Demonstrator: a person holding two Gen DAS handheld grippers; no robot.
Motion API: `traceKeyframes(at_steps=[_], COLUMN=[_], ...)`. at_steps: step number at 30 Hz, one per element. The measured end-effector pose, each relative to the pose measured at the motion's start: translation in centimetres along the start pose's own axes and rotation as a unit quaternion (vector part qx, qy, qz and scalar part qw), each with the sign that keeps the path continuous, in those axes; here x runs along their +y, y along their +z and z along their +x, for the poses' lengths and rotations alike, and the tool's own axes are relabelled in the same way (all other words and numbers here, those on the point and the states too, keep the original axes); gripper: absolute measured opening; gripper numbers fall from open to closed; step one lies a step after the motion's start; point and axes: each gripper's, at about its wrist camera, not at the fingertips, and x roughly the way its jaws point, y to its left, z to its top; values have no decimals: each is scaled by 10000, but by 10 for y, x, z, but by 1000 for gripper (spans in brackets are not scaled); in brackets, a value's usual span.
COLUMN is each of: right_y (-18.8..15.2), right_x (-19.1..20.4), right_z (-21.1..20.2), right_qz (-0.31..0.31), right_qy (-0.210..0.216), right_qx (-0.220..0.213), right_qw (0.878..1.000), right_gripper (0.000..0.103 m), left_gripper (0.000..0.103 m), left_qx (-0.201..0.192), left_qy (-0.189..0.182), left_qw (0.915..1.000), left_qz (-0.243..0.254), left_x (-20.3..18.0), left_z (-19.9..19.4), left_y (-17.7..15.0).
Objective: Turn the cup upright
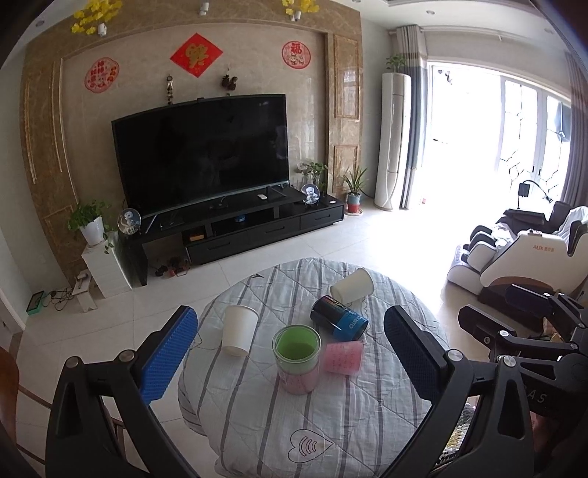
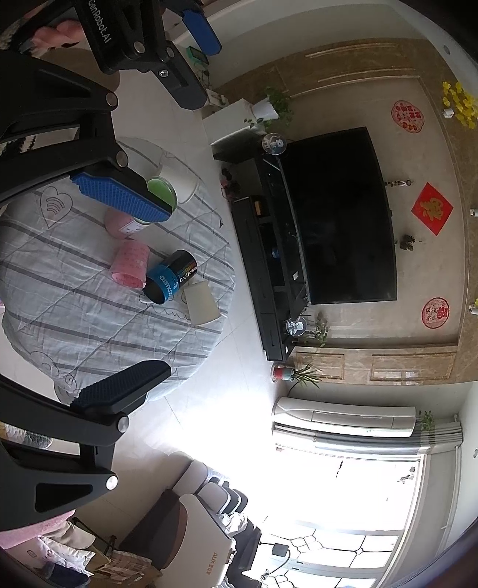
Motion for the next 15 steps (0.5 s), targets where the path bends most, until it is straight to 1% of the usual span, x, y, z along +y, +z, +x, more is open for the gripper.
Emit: traceKeyframes(at_steps=[4, 8, 15], right_y=[1, 0, 0], right_x=[0, 0, 2], right_z=[0, 4, 5], right_qz=[0, 14, -5], right_qy=[10, 19, 43], right_qx=[-9, 103, 92], right_qw=[10000, 9999, 9999], right_gripper=[79, 79, 79], left_gripper=[103, 103, 103], left_qx=[-1, -10, -19], left_qy=[11, 31, 21], left_qw=[10000, 10000, 10000], left_qz=[5, -11, -15], left_x=[0, 2, 4], left_z=[0, -1, -2], left_y=[0, 0, 1])
